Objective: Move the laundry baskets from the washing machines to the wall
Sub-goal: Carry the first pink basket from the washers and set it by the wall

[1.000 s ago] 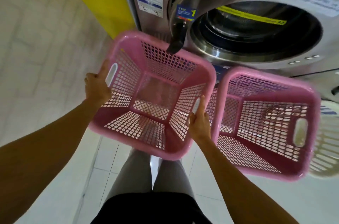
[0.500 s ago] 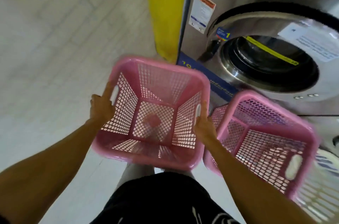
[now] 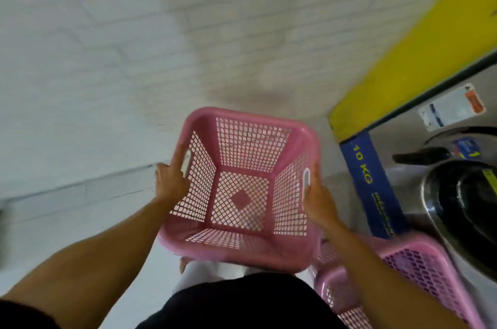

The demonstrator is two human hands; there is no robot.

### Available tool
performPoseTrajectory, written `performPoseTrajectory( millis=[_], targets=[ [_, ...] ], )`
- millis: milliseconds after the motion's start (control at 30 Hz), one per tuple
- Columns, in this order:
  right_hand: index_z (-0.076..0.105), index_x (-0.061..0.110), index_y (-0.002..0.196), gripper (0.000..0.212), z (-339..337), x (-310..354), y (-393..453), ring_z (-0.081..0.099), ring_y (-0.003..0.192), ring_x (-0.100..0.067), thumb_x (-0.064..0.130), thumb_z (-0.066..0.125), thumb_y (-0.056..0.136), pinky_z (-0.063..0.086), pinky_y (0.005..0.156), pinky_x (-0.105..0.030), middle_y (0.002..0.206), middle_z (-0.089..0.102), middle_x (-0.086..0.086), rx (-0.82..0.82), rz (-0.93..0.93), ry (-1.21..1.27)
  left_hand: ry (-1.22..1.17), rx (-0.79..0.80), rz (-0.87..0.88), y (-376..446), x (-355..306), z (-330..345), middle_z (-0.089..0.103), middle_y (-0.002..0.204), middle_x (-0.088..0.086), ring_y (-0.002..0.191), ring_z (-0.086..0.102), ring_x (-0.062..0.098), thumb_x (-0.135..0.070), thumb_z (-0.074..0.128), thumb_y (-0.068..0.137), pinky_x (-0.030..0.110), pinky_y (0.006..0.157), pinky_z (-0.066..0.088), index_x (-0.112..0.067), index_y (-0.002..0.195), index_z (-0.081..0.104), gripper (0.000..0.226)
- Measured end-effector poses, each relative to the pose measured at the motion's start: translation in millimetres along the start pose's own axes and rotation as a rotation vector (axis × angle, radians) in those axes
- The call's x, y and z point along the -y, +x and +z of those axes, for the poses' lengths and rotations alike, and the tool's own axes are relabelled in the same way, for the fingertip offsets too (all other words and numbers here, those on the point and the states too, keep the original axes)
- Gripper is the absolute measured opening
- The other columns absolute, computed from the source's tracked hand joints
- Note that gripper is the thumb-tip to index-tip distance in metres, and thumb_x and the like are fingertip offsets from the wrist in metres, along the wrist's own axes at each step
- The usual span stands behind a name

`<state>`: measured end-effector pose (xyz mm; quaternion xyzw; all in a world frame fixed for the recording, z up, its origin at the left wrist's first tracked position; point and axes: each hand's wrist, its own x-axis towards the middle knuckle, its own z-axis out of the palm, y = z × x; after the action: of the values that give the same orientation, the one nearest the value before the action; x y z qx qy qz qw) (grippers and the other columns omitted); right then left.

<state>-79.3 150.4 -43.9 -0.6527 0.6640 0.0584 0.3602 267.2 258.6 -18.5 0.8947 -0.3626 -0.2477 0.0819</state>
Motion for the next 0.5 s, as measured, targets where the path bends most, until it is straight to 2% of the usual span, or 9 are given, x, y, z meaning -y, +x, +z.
performPoseTrajectory(
  millis=[67, 100, 200, 333, 433, 500],
  targets=[
    [-0.007, 0.044, 0.159, 0.071, 8, 22, -3, 0.069, 0.082, -0.04, 0.028, 0.037, 0.106, 0.054, 0.072, -0.042, 0.112, 0.068, -0.025, 0.011, -0.064, -0.087, -0.053, -0.032, -0.072, -15, 31, -6, 0.05, 0.094, 0.02, 0.079, 0.054, 0.037, 0.001, 0.053, 0.087, 0.041, 0.066, 0.053, -0.056, 0.15, 0.008, 0.095],
    [-0.007, 0.042, 0.159, 0.072, 13, 33, -5, 0.069, 0.085, -0.041, 0.026, 0.038, 0.105, 0.05, 0.07, -0.04, 0.115, 0.066, -0.027, 0.012, -0.096, -0.138, -0.076, -0.053, -0.103, -22, 46, -9, 0.048, 0.094, 0.02, 0.079, 0.053, 0.036, 0.001, 0.051, 0.087, 0.04, 0.065, 0.05, -0.056, 0.15, 0.008, 0.095],
    [-0.014, 0.047, 0.156, 0.072, 33, 74, -22, 0.068, 0.081, -0.039, 0.03, 0.035, 0.106, 0.045, 0.065, -0.036, 0.104, 0.065, -0.026, 0.013, -0.179, -0.219, -0.142, -0.114, -0.183, -44, 96, -20, 0.048, 0.094, 0.019, 0.082, 0.053, 0.036, 0.0, 0.049, 0.087, 0.041, 0.067, 0.051, -0.056, 0.149, 0.012, 0.091],
    [-0.013, 0.05, 0.155, 0.065, 70, 136, -60, 0.054, 0.054, -0.02, 0.038, 0.03, 0.107, 0.035, 0.044, -0.026, 0.096, 0.062, -0.021, 0.003, -0.311, -0.281, -0.199, -0.195, -0.286, -78, 175, -44, 0.051, 0.096, 0.02, 0.083, 0.054, 0.036, -0.003, 0.05, 0.09, 0.043, 0.074, 0.055, -0.055, 0.15, 0.014, 0.088],
    [-0.015, 0.052, 0.153, 0.068, 106, 184, -101, 0.061, 0.054, -0.022, 0.04, 0.032, 0.106, 0.035, 0.039, -0.025, 0.087, 0.061, -0.016, 0.055, -0.406, -0.327, -0.242, -0.263, -0.388, -120, 241, -66, 0.047, 0.099, 0.017, 0.079, 0.051, 0.032, 0.002, 0.047, 0.089, 0.042, 0.072, 0.053, -0.055, 0.15, 0.013, 0.091],
    [-0.015, 0.049, 0.154, 0.068, 137, 220, -126, 0.062, 0.059, -0.023, 0.039, 0.031, 0.106, 0.035, 0.042, -0.027, 0.092, 0.063, -0.016, 0.092, -0.485, -0.378, -0.277, -0.314, -0.457, -149, 289, -81, 0.045, 0.1, 0.016, 0.081, 0.051, 0.032, 0.0, 0.047, 0.089, 0.043, 0.076, 0.053, -0.057, 0.15, 0.013, 0.091]
  ],
)
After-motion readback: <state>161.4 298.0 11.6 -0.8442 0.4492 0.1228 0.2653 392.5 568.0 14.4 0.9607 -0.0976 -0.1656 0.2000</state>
